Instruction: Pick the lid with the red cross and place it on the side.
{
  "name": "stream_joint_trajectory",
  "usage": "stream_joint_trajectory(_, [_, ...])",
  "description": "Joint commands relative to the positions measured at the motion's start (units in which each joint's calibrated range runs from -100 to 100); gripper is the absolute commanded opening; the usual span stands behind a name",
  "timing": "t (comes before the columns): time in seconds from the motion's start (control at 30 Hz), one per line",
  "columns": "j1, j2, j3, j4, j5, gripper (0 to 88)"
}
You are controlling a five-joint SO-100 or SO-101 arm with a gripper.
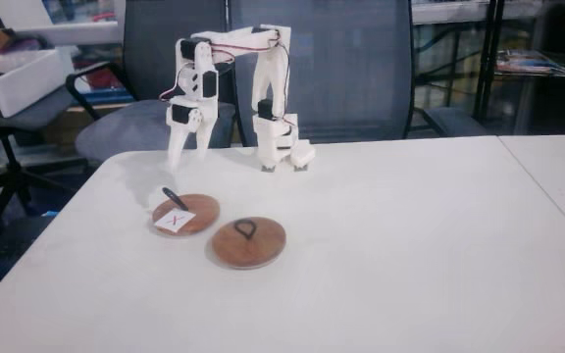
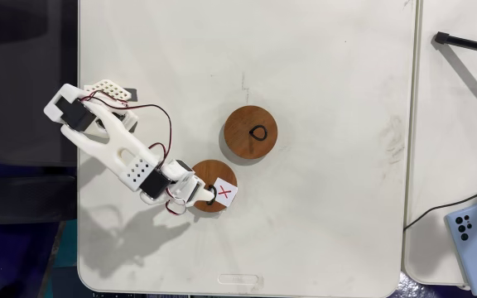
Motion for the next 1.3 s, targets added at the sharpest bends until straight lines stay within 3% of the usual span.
stream_joint_trajectory(0.0, [-0.13,5.65,-6.59,0.57,-0.27,29.6])
stream_joint_trajectory(0.27, [-0.13,13.15,-18.02,5.62,-0.32,29.6])
stream_joint_trajectory(1.27, [-0.13,20.74,-25.72,5.79,-1.44,24.5])
